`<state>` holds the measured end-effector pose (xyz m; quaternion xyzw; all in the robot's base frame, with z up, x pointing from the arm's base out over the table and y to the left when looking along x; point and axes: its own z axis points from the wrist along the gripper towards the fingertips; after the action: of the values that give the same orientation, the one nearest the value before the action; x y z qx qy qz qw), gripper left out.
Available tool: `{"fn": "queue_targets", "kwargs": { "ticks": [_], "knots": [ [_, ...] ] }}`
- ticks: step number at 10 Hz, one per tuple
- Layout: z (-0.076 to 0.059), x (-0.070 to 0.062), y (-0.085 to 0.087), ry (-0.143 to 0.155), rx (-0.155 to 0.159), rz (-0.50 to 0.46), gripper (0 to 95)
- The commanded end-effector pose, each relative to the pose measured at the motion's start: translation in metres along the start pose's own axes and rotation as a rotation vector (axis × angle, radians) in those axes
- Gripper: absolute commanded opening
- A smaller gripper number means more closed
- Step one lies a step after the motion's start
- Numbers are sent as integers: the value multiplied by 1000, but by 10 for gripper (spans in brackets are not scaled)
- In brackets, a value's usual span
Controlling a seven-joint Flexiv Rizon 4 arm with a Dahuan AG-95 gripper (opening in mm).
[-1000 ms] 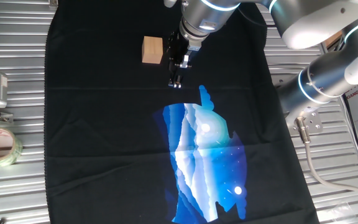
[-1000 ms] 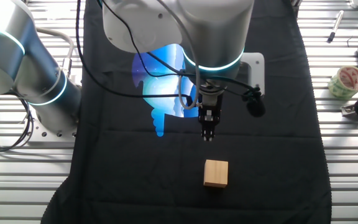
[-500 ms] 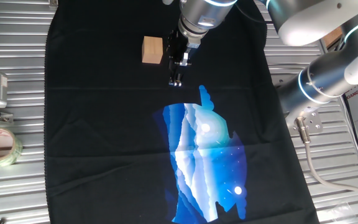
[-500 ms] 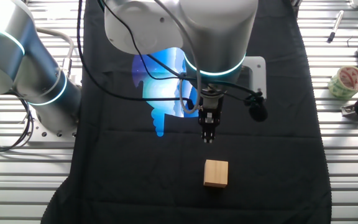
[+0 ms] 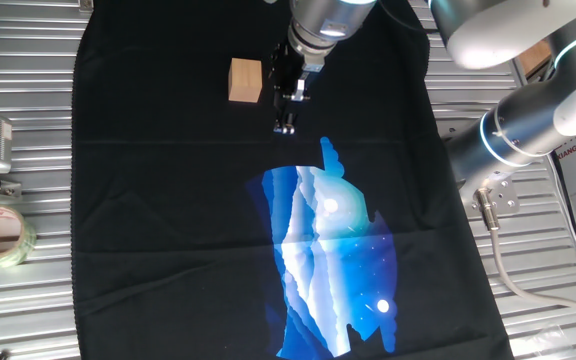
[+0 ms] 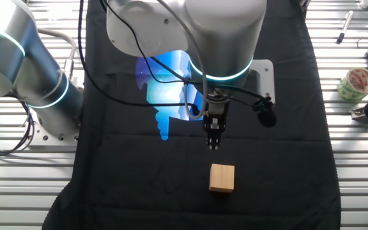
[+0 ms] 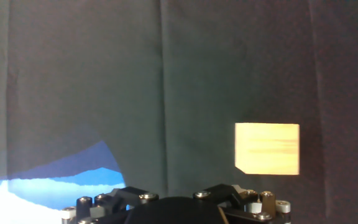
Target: Pick up the small block on the left and move it to the right
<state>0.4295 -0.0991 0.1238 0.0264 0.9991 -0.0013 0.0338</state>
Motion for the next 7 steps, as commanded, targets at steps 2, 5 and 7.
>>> {"fn": "queue_targets", "kwargs": {
  "ticks": [2,5,7],
  "knots": [
    [6,5,-15,-18,-3,-25,950],
    [9,4,-26,-21,-7,-39,950],
    [14,3,-34,-31,-13,-52,950]
  ]
}}
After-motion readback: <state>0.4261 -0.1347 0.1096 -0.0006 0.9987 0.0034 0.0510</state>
